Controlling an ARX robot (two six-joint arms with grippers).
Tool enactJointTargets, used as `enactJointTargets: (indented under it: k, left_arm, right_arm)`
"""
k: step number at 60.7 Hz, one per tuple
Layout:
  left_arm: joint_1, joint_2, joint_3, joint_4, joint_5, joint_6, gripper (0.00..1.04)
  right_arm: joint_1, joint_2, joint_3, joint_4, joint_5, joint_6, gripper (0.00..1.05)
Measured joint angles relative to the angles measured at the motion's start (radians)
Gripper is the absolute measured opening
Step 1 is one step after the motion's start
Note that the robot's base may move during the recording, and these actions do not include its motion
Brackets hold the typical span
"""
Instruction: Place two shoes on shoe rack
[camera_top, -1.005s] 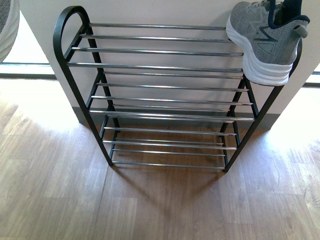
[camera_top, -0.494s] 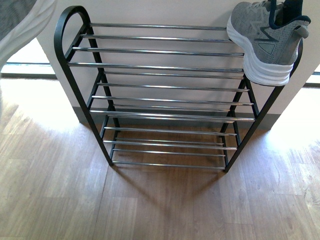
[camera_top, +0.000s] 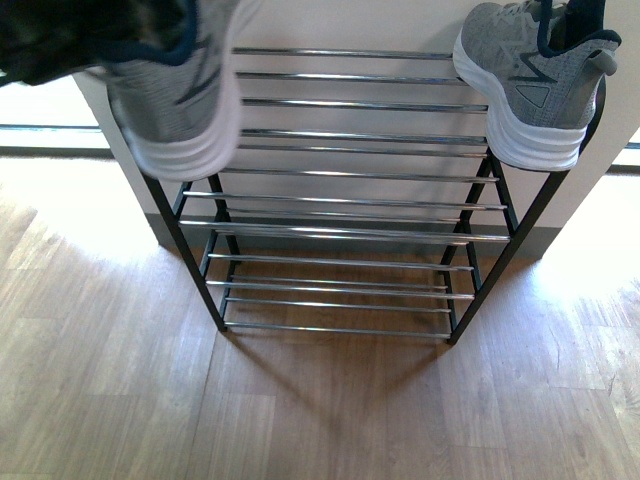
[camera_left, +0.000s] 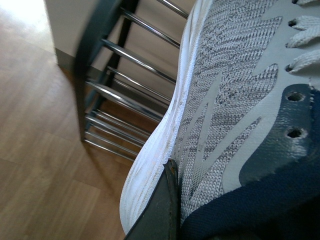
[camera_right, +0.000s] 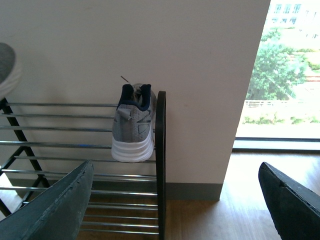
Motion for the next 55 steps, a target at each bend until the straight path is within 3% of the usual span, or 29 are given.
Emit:
enactJointTargets:
  k: [13, 33, 55]
  left_arm:
    - [-0.092, 0.296, 0.346, -0.108, 0.116, -0.076, 0.02]
    - [-0.146, 0.537, 0.71, -0.265, 0.161, -0.151, 0.02]
    - [-0.179, 0.621, 0.872, -0.359, 0.155, -0.196, 0.02]
  right_arm:
    - [0.0, 0.0, 0.0, 0.0, 0.0, 0.0, 0.96]
    - [0.0, 0.0, 0.0, 0.0, 0.0, 0.0, 0.96]
    - [0.0, 0.0, 0.0, 0.0, 0.0, 0.0, 0.96]
